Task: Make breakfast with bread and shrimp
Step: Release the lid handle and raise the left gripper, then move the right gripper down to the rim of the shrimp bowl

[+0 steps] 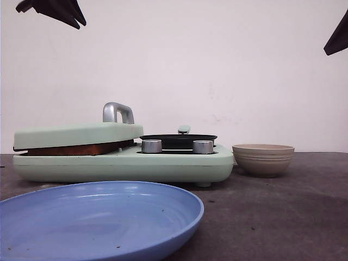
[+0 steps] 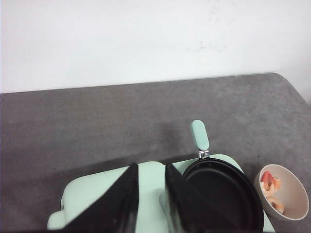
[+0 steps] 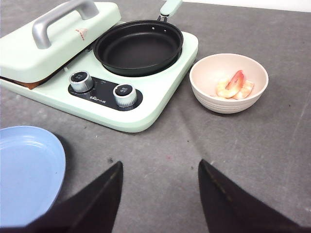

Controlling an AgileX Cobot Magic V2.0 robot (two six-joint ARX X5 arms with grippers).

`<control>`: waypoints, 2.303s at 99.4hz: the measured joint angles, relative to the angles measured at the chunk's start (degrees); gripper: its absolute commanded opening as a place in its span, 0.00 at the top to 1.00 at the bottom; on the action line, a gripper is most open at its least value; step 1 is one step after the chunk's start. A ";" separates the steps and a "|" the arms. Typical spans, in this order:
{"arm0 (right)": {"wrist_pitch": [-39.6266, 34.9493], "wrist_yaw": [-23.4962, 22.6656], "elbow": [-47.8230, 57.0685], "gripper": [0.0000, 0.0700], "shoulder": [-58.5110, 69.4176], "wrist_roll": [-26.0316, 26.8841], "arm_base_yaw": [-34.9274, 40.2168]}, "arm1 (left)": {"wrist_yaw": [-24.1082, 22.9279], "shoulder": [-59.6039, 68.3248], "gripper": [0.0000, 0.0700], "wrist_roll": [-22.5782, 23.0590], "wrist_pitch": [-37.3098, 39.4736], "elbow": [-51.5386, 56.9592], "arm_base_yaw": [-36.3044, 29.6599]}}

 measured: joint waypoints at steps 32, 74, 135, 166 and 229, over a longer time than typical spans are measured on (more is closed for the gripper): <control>0.00 0.61 0.00 0.58 0.00 0.00 0.00 | 0.00 -0.28 0.99 1.51 0.46 0.00 -1.44; -0.59 0.61 0.00 0.58 0.00 0.02 0.00 | -0.04 -15.37 0.99 2.03 19.17 -22.18 -1.68; -0.90 0.61 0.00 0.58 0.00 0.24 0.00 | -4.22 -46.38 0.99 -4.44 41.59 -67.73 0.33; -0.37 0.61 0.00 0.58 0.00 1.44 0.00 | -7.28 -60.63 0.99 -5.25 37.68 -78.38 0.33; 1.05 -4.00 13.86 0.58 25.49 5.84 -7.69 | -9.14 -72.96 0.99 -1.73 22.10 -79.43 0.33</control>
